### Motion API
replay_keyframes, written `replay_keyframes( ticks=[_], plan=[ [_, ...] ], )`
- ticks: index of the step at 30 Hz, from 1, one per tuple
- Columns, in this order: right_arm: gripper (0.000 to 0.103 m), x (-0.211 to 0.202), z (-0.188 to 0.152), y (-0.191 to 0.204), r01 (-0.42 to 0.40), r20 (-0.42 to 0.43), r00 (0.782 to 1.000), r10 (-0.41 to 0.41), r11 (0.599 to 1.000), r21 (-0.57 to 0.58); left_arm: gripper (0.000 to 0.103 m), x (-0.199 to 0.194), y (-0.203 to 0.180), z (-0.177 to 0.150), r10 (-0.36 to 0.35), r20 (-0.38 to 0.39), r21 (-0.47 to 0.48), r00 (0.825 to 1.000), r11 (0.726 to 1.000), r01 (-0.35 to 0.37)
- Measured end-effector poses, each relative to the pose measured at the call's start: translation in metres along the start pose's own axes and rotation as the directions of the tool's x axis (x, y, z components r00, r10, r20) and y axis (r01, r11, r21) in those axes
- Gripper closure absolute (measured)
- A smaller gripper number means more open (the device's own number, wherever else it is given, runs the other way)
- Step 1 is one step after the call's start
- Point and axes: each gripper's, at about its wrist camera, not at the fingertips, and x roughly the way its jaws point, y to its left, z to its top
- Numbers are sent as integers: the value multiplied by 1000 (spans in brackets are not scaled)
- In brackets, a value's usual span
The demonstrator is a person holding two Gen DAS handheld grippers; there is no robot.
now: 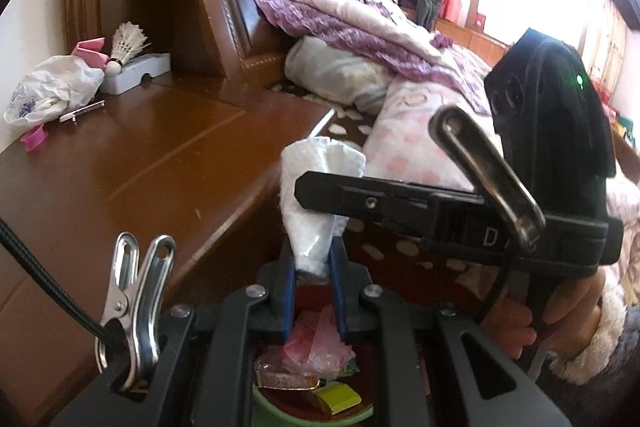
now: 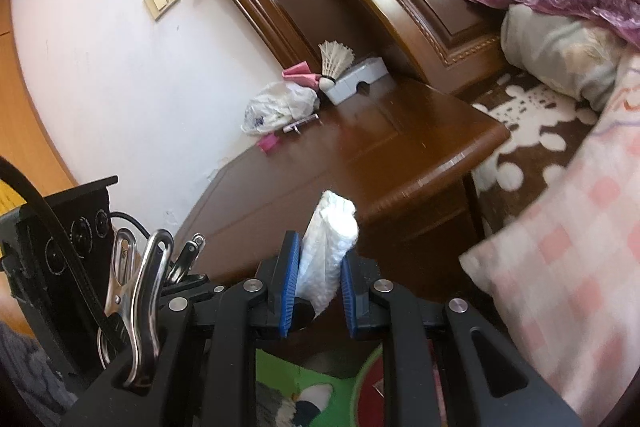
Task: Collect trash
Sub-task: 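Lift the white tissue with both grippers and carry it down over the red bin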
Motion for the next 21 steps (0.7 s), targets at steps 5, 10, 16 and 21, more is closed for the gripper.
replay_keyframes(
  ticks=[5, 10, 16, 21],
  plan=[
    [83, -1, -15, -12, 5, -15, 1000, -5, 999, 32, 87, 11, -8, -12, 0, -40, 18, 999, 1000, 1],
    [82, 4, -29, -19, 33, -48, 998, -31, 999, 36, 87, 24, -13, -24, 14, -78, 54, 997, 998, -10],
    [82, 17, -44, -28, 65, -110, 992, -60, 997, 49, 87, 40, -10, -38, 1, -153, 37, 988, 999, 4],
    [82, 30, -59, -41, 91, -188, 980, -72, 991, 96, 87, 60, -4, -53, -32, -229, -9, 973, 999, 31]
  ],
)
